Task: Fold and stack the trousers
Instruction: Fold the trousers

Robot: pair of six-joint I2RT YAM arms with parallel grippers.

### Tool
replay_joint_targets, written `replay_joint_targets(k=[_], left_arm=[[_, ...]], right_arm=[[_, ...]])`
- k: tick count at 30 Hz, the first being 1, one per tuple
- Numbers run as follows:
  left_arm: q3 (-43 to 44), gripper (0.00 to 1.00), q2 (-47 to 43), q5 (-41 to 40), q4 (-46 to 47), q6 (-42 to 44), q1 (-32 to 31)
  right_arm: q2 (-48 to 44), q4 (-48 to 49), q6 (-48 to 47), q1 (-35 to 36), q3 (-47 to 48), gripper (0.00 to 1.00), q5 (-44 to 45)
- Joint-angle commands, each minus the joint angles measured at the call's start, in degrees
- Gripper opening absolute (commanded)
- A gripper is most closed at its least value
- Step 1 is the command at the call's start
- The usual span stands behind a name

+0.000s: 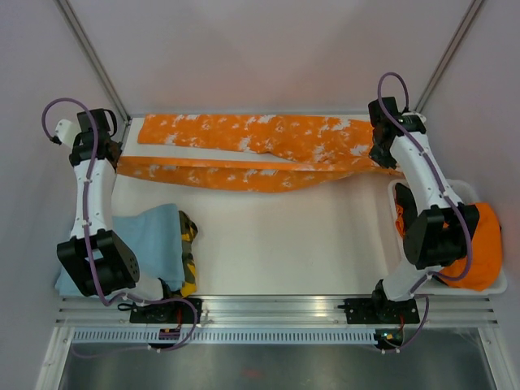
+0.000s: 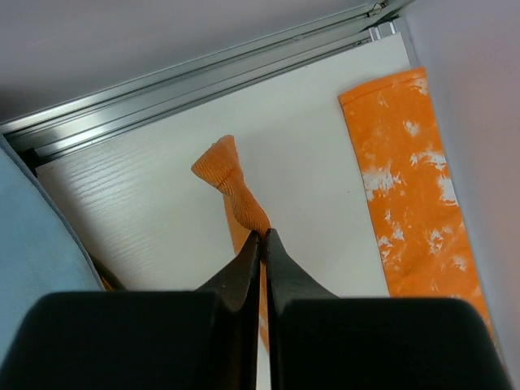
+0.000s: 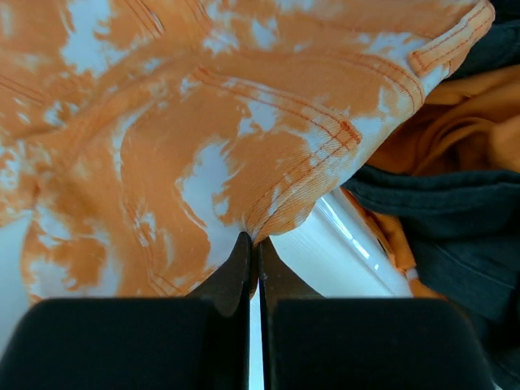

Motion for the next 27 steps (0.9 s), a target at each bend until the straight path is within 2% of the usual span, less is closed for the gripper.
replay_joint_targets(k=[1,5,10,15,20,23,27], left_arm=[[0.9,0.02,-2.9,-14.5,3.2,3.8,2.6],[0.5,0.02,-3.6,-16.8,2.6,4.9,2.7],[1.0,0.02,-2.0,-16.5,8.5,8.3,2.8],[4.5,0.02,4.8,-12.8,13.6,7.8,2.8],[11.0,0.02,15.5,-12.4,16.4,3.3,2.1],[16.1,0.02,20.2,-14.4,17.7,3.1,0.1],[23.7,0.02,29.1,-17.4,19.7,4.0,-3.0]], right_arm=[[-7.3,-6.5,-1.2,-3.0,-1.0,0.00,15.1],[-13.0,-5.6,-1.3,-3.0,-4.8,0.00,15.3],[-12.7,-0.5,-8.5,-3.0,-5.5,0.00,11.4],[-4.6,7.4,-15.3,-3.0,-2.5,0.00,7.1],[8.6,13.2,-25.3,-3.1,7.1,0.00,3.7],[15.0,16.3,-30.1,-3.4,12.6,0.00,3.8],[21.6,16.6,-31.4,-4.9,19.9,0.00,0.0]])
